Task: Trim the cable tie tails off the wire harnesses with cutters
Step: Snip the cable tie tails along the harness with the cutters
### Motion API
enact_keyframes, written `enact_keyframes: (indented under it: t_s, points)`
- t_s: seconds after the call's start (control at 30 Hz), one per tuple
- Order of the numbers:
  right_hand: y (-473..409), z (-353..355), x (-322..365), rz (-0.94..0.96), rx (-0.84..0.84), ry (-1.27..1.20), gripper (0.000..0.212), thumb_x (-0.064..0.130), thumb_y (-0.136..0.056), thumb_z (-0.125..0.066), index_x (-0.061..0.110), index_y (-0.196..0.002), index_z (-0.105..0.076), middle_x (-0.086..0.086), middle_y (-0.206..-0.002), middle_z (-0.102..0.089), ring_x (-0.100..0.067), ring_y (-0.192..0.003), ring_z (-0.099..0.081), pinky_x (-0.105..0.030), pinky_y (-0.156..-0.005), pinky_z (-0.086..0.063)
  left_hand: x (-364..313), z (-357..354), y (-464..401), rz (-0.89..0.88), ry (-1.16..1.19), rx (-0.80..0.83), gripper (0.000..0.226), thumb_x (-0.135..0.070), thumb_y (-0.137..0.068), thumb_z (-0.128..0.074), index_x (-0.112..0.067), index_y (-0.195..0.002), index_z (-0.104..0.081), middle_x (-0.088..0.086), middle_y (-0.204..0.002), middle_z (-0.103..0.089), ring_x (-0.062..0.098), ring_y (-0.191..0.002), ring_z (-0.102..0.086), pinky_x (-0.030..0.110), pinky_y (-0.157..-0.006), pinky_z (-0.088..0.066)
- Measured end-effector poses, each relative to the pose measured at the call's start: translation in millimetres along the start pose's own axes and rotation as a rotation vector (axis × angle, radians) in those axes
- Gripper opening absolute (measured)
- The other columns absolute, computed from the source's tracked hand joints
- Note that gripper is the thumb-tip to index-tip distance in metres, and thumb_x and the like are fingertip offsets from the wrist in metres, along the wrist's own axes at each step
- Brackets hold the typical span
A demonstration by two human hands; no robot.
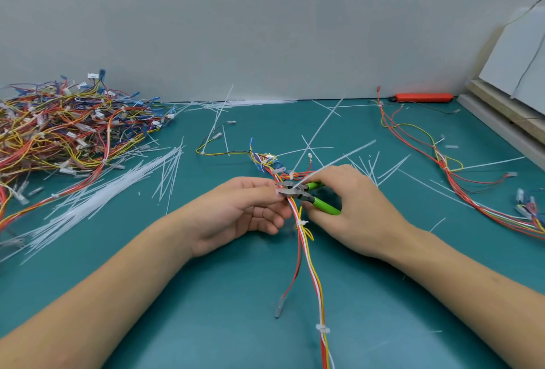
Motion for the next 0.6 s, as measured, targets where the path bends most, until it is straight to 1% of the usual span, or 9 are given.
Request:
enact_keyframes:
  t_s: [0.07,0.2,0.3,0.33,0.4,0.43,0.47,0.53,0.6]
  points:
    - [-0.6,-0.1,0.2,0.0,-0.002,0.003,0.032,0.022,-0.087,-0.078,0.025,-0.118,-0.071,0.011,-0.105,-0.069,-0.016,-0.101,-0.058,-0.03,-0.094,-0.045,-0.3,-0.2,0.4,0.002,-0.003,0.0,0.018,-0.019,-0.09,-0.066,-0.004,-0.1,-0.068,0.014,-0.088,-0.07,0.018,-0.069,-0.065,0.024,-0.065,-0.056]
    - [-0.3,-0.7,0.4,-0.008,0.005,0.013,0.03,0.023,-0.087,-0.078,0.025,-0.117,-0.071,0.01,-0.104,-0.068,-0.017,-0.101,-0.057,-0.031,-0.094,-0.045,-0.5,-0.3,0.7,-0.001,-0.001,-0.011,0.022,-0.019,-0.089,-0.066,-0.002,-0.103,-0.066,0.014,-0.087,-0.07,0.018,-0.068,-0.065,0.024,-0.064,-0.056]
    - [-0.6,-1.1,0.8,-0.017,0.017,0.031,0.026,0.024,-0.088,-0.077,0.023,-0.113,-0.071,0.008,-0.1,-0.068,-0.019,-0.097,-0.057,-0.032,-0.091,-0.045,-0.9,-0.6,1.0,-0.007,-0.006,-0.017,0.016,-0.019,-0.089,-0.067,-0.006,-0.096,-0.069,0.014,-0.086,-0.07,0.018,-0.068,-0.065,0.024,-0.063,-0.056]
    - [-0.8,-1.4,1.1,-0.018,0.023,0.032,0.021,0.024,-0.088,-0.077,0.023,-0.108,-0.07,0.008,-0.096,-0.067,-0.019,-0.095,-0.057,-0.032,-0.088,-0.045,-1.3,-0.8,1.1,-0.009,-0.008,-0.017,0.015,-0.02,-0.088,-0.067,-0.006,-0.095,-0.07,0.014,-0.085,-0.07,0.018,-0.068,-0.065,0.024,-0.063,-0.056]
    - [-0.7,-1.1,-0.1,-0.035,0.032,0.031,0.01,0.025,-0.087,-0.076,0.026,-0.09,-0.066,0.012,-0.08,-0.061,-0.016,-0.082,-0.054,-0.033,-0.077,-0.045,-1.7,-1.2,1.2,-0.011,-0.007,-0.013,0.017,-0.02,-0.088,-0.066,-0.005,-0.097,-0.069,0.014,-0.085,-0.069,0.018,-0.067,-0.064,0.024,-0.063,-0.055]
    - [0.0,-0.9,-2.2,-0.058,0.034,0.025,0.014,0.024,-0.085,-0.074,0.025,-0.08,-0.061,0.011,-0.07,-0.056,-0.016,-0.073,-0.051,-0.034,-0.069,-0.043,-1.6,-1.3,1.1,-0.01,-0.005,-0.01,0.02,-0.02,-0.088,-0.066,-0.003,-0.1,-0.067,0.014,-0.085,-0.069,0.018,-0.067,-0.064,0.024,-0.063,-0.055]
    - [0.9,-0.6,-3.4,-0.076,0.034,0.01,0.018,0.025,-0.084,-0.071,0.022,-0.074,-0.057,0.009,-0.063,-0.052,-0.016,-0.066,-0.048,-0.035,-0.062,-0.042,-1.4,-1.5,0.9,-0.009,-0.002,-0.007,0.023,-0.02,-0.088,-0.066,-0.001,-0.103,-0.066,0.014,-0.084,-0.069,0.018,-0.067,-0.064,0.024,-0.063,-0.055]
    - [2.6,-0.8,-4.0,-0.096,0.038,0.005,0.018,0.03,-0.082,-0.065,0.019,-0.072,-0.054,0.005,-0.058,-0.048,-0.018,-0.06,-0.044,-0.035,-0.056,-0.04,-1.3,-2.0,1.2,-0.005,-0.002,0.003,0.026,-0.019,-0.089,-0.065,0.0,-0.107,-0.064,0.013,-0.084,-0.069,0.018,-0.068,-0.064,0.024,-0.064,-0.055]
    - [3.3,-2.1,-3.9,-0.099,0.043,0.007,0.018,0.03,-0.082,-0.065,0.02,-0.072,-0.053,0.005,-0.057,-0.048,-0.017,-0.059,-0.044,-0.034,-0.055,-0.039,-1.3,-2.1,1.6,-0.004,-0.009,0.01,0.025,-0.018,-0.09,-0.064,0.0,-0.107,-0.065,0.013,-0.085,-0.07,0.018,-0.068,-0.064,0.024,-0.064,-0.055]
Point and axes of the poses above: each hand's wrist, its own y-axis away from the middle knuckle, its own z-axis out of the back of the hand, x = y × z, the point moved 8 cm from there along -y, towards the middle knuckle
